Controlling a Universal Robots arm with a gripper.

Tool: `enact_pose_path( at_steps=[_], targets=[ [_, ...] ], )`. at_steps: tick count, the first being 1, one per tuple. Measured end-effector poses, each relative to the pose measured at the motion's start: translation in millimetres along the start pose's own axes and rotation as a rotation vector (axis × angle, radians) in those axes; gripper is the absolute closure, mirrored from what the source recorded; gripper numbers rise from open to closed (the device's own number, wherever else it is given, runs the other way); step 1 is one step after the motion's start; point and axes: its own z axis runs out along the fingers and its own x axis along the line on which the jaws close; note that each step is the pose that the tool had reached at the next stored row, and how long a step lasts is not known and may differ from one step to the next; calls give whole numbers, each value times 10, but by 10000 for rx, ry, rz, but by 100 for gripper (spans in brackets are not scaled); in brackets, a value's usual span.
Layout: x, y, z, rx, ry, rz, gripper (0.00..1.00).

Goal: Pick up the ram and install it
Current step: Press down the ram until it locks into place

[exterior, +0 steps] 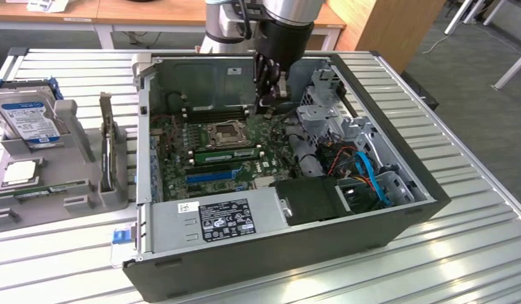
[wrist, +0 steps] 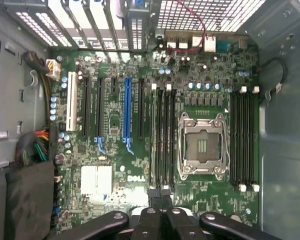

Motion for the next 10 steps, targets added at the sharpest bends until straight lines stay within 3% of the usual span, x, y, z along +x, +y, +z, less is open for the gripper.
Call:
enact_pose_path(
  at_steps=[5,10],
  targets=[
    [25,-77,-5,0,-1,-3,90],
    [28,-88,-6,0,0,-4,90]
  ],
)
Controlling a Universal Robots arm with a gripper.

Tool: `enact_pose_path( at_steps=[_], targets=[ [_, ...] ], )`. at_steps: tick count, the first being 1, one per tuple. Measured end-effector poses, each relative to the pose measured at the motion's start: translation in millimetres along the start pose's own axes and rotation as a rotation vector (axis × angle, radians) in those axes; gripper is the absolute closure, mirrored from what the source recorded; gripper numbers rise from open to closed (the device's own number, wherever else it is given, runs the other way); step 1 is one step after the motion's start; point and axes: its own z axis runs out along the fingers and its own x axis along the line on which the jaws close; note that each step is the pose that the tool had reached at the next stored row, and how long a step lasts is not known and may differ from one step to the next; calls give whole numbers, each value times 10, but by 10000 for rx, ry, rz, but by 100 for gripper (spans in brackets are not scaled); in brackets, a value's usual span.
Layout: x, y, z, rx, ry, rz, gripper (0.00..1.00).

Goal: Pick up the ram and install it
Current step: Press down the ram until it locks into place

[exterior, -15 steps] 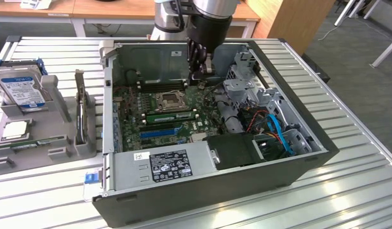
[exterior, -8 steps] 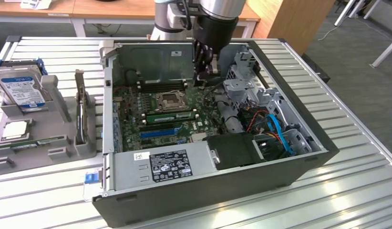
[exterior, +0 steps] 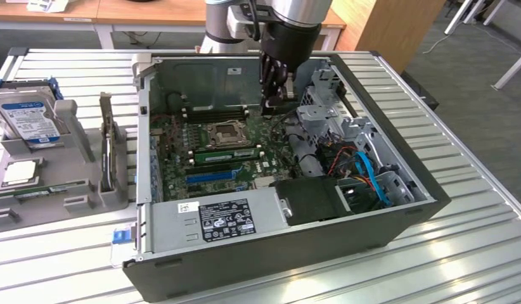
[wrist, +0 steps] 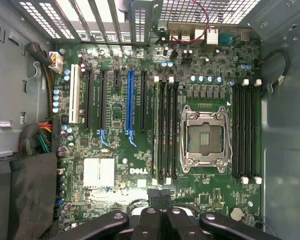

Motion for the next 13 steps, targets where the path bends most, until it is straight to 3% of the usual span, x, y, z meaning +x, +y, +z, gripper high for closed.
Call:
enact_pose_path(
  at_steps=[5,13],
  targets=[
    [1,-1,24,0,0,0,90],
    [7,-9,160,0,-2,0,90]
  ],
)
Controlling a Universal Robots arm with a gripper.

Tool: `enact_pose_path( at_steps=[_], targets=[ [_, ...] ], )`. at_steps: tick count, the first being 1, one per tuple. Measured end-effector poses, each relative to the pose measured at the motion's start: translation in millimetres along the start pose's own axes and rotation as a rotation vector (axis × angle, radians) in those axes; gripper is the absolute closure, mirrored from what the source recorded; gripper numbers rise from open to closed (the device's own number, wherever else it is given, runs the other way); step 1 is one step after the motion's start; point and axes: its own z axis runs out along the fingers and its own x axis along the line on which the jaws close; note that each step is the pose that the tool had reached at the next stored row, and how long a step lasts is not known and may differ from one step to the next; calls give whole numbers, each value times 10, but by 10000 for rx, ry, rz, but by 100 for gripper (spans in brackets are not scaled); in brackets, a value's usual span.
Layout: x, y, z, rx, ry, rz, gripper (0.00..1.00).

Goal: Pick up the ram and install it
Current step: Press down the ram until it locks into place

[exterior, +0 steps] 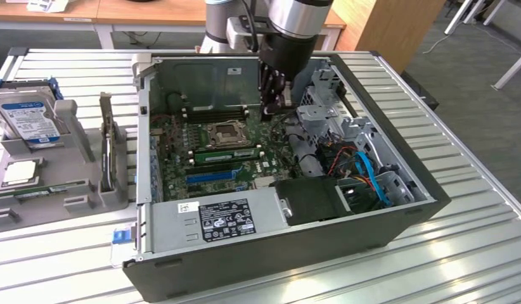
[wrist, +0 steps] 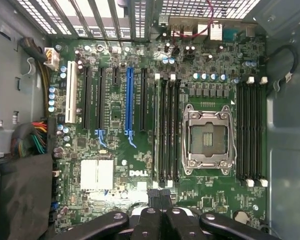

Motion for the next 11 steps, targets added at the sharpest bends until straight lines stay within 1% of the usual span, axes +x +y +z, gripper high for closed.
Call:
enact_pose_path(
  at_steps=[11],
  targets=[
    [8,-9,173,-1,-21,0,90]
  ],
)
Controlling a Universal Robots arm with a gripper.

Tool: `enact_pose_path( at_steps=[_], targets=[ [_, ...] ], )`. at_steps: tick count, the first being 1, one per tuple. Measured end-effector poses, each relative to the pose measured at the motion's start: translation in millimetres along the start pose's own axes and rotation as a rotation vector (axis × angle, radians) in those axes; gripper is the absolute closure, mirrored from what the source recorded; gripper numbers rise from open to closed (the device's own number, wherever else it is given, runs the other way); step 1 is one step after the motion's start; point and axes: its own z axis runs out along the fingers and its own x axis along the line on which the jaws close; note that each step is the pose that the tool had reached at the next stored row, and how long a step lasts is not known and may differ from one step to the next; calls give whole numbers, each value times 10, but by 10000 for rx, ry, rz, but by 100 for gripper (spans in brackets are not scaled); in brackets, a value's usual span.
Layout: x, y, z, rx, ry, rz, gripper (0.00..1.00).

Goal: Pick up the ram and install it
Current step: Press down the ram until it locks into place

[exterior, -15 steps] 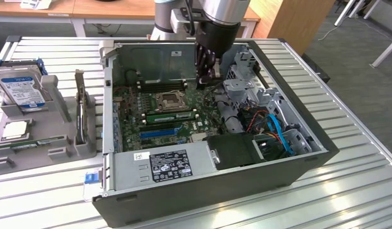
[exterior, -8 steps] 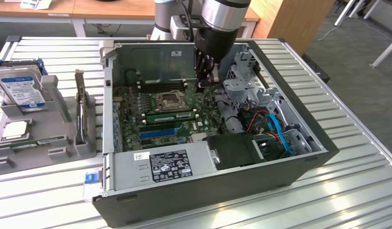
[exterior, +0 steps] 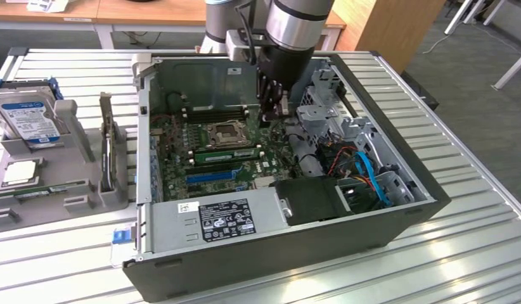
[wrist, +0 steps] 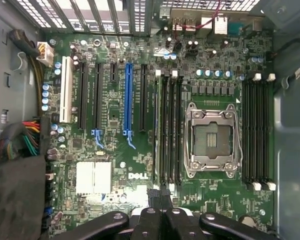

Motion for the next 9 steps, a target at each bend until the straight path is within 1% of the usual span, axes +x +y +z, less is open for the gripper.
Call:
enact_pose_path(
  at_steps=[9],
  targets=[
    [6,-8,130,0,-50,-4,90]
  ],
)
